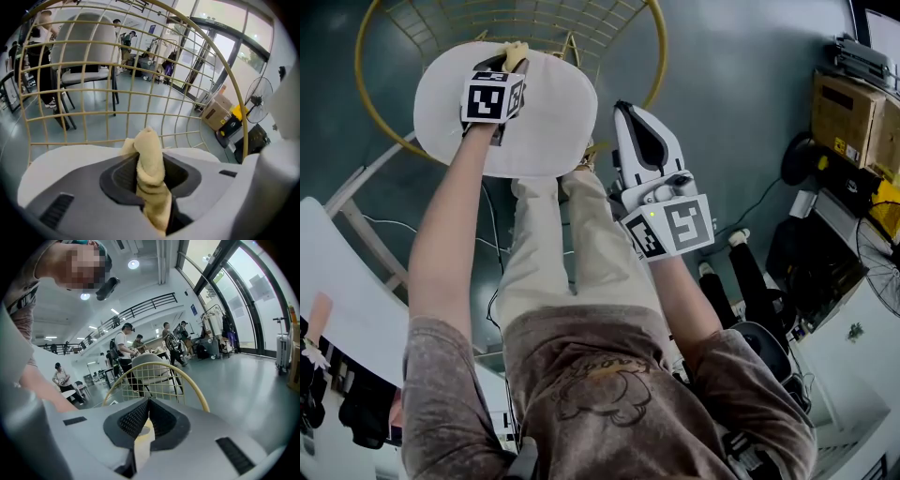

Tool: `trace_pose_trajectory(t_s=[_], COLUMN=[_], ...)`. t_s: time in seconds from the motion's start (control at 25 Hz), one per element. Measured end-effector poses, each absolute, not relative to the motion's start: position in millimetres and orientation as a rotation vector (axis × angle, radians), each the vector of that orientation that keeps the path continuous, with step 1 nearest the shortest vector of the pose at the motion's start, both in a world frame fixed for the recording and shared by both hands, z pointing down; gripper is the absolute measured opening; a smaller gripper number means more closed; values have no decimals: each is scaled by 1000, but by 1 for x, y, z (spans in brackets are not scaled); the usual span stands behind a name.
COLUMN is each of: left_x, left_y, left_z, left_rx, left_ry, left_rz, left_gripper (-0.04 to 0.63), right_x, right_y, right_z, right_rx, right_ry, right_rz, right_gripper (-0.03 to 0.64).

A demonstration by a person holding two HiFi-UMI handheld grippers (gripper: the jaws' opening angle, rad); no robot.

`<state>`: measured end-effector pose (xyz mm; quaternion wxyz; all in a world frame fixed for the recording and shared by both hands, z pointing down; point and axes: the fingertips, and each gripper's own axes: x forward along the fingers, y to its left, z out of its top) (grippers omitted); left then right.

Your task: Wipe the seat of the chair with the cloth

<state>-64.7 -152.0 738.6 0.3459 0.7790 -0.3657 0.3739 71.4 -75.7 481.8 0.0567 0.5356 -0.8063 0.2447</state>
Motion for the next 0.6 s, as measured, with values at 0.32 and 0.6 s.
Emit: trace_pose_trajectory(t_s=[0.32,0.6], left_x=[-2,54], left_y=[-112,-81], left_z=[733,719], left_rx=[2044,2039], left_ry=[-769,-648], left_rz=[901,794], left_gripper=[121,121], right_x=[81,91], right_y=[-69,-65], right_z=[481,483], right_rx=[1641,1651], right_ry=[-2433,-2418], right_rz=[750,741], right_gripper=[28,28])
